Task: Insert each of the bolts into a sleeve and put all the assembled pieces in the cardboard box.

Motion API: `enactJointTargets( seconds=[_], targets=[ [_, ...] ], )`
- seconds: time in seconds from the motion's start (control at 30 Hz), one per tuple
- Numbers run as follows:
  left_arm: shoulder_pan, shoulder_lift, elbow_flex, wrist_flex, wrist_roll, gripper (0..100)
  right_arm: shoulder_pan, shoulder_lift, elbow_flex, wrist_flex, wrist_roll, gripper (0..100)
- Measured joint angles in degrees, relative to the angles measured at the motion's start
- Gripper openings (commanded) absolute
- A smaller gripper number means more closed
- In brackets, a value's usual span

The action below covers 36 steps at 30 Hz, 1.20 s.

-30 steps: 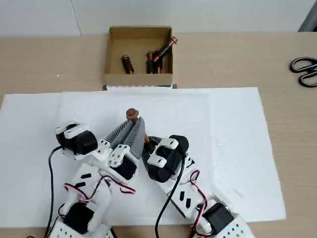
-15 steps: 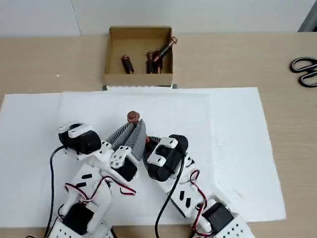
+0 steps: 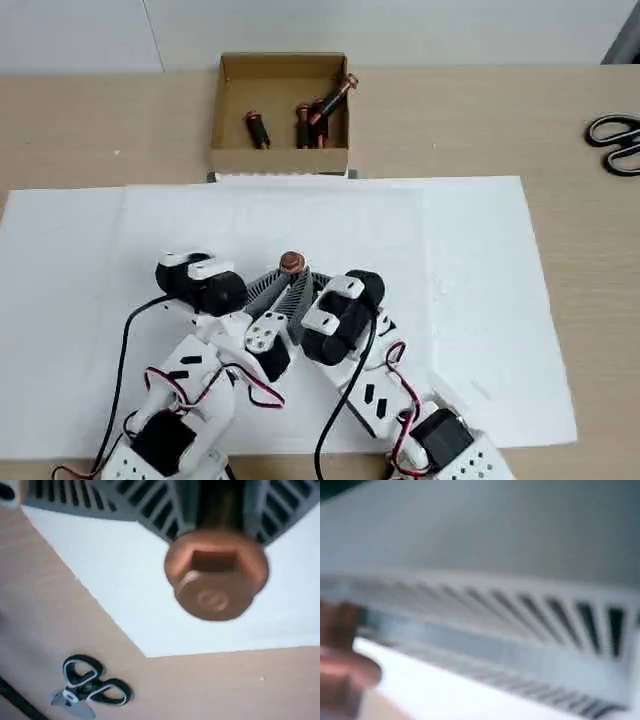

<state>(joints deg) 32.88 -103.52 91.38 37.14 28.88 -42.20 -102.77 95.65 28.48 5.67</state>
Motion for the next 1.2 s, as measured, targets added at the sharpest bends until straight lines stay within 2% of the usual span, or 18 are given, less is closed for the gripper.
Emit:
enactJointTargets(
  seconds=[0.2, 0.4, 0.67, 0.9, 1.03, 1.2],
  targets=[
    [0.0, -0.5, -0.5, 6.7, 0.0, 1, -0.4, 0.4, 0.0, 0.4, 0.0, 0.2],
    [0.0, -0.6, 0.0, 7.0, -0.2, 1, -0.5, 0.5, 0.0, 0.4, 0.0, 0.2],
    [0.0, -0.6, 0.0, 7.0, -0.2, 21, -0.4, 0.5, 0.0, 0.4, 0.0, 0.2],
    [0.0, -0.6, 0.0, 7.0, -0.4, 22, -0.4, 0.5, 0.0, 0.4, 0.0, 0.2],
    [-0.6, -0.6, 0.1, 7.0, -4.2, 22, -0.4, 0.5, 0.0, 0.4, 0.0, 0.2],
    [-6.0, -0.6, 0.8, 8.2, -9.9, 22, -0.4, 0.4, 0.0, 0.4, 0.1, 0.2]
  ],
)
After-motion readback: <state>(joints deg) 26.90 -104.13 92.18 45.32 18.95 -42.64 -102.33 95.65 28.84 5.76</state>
